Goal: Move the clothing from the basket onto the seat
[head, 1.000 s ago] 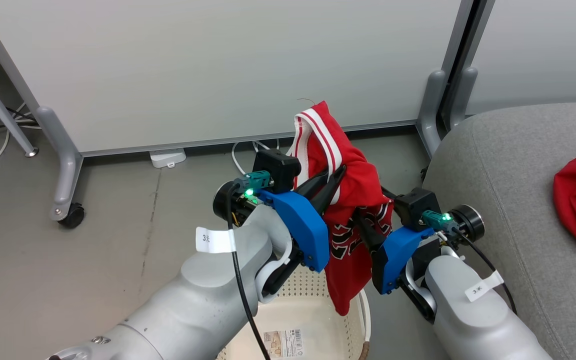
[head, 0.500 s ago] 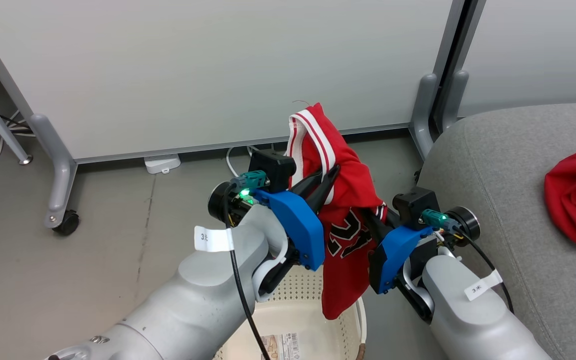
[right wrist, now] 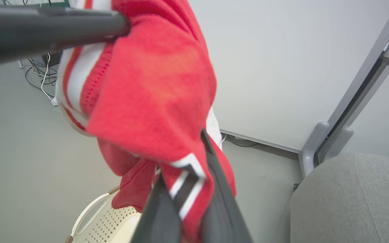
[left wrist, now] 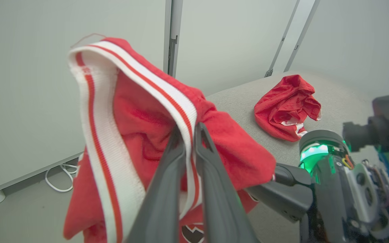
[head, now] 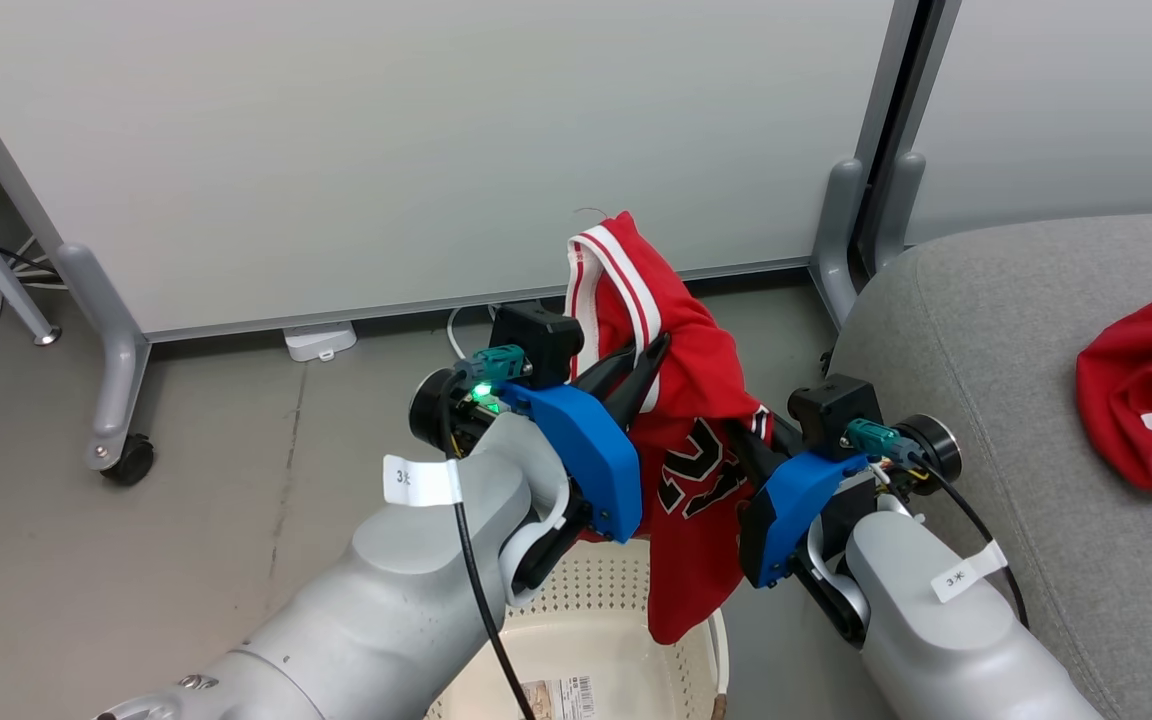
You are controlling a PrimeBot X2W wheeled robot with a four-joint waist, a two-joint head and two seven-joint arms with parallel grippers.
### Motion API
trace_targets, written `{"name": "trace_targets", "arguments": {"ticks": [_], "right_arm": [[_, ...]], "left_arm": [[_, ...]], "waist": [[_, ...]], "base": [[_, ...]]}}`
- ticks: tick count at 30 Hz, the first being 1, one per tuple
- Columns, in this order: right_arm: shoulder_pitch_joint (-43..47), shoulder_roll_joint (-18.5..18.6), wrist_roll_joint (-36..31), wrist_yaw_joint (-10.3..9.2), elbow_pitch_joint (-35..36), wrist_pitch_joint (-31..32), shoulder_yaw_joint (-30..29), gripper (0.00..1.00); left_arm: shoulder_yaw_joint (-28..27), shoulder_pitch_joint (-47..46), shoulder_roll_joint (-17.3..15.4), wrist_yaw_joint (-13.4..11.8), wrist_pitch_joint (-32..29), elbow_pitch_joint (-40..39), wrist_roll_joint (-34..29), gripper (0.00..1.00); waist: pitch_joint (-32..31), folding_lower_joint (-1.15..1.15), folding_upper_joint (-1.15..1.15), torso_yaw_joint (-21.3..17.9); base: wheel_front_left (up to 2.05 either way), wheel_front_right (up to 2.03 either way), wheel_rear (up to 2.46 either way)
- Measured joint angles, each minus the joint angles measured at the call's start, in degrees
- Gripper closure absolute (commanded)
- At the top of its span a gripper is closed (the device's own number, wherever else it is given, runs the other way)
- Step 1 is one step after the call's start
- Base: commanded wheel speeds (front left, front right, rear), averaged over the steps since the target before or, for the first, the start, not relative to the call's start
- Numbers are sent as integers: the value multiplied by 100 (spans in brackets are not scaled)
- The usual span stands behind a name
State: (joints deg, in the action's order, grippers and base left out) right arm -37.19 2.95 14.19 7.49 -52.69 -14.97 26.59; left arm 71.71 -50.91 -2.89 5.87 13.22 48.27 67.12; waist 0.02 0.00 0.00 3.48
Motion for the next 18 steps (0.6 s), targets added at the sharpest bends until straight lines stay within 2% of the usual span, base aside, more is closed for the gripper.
{"name": "trace_targets", "arguments": {"ticks": [3,4,5,6,7,8,18], "right_arm": [[9,0,0,0,21,0,3,100],[10,0,0,0,30,0,3,100],[11,0,0,0,37,0,2,100],[12,0,0,0,45,0,1,100],[12,0,-1,0,55,1,1,100],[12,0,-2,0,60,0,-2,100],[47,0,-53,0,124,0,-71,100]], "left_arm": [[2,0,0,5,1,12,23,100],[3,0,0,5,2,19,38,93],[4,0,0,5,8,26,40,72],[5,0,0,5,9,34,40,56],[5,0,0,4,11,40,40,9],[5,0,0,3,27,45,40,0],[-18,12,0,-30,110,108,-15,0]], "waist": [[-12,0,0,-6],[-16,0,0,-9],[-20,0,0,-13],[-23,0,0,-15],[-26,0,0,-18],[-29,0,0,-21],[-44,0,0,-8]], "base": [[0,0,0],[0,0,0],[0,0,0],[0,0,0],[0,0,0],[0,0,0],[0,0,0]]}}
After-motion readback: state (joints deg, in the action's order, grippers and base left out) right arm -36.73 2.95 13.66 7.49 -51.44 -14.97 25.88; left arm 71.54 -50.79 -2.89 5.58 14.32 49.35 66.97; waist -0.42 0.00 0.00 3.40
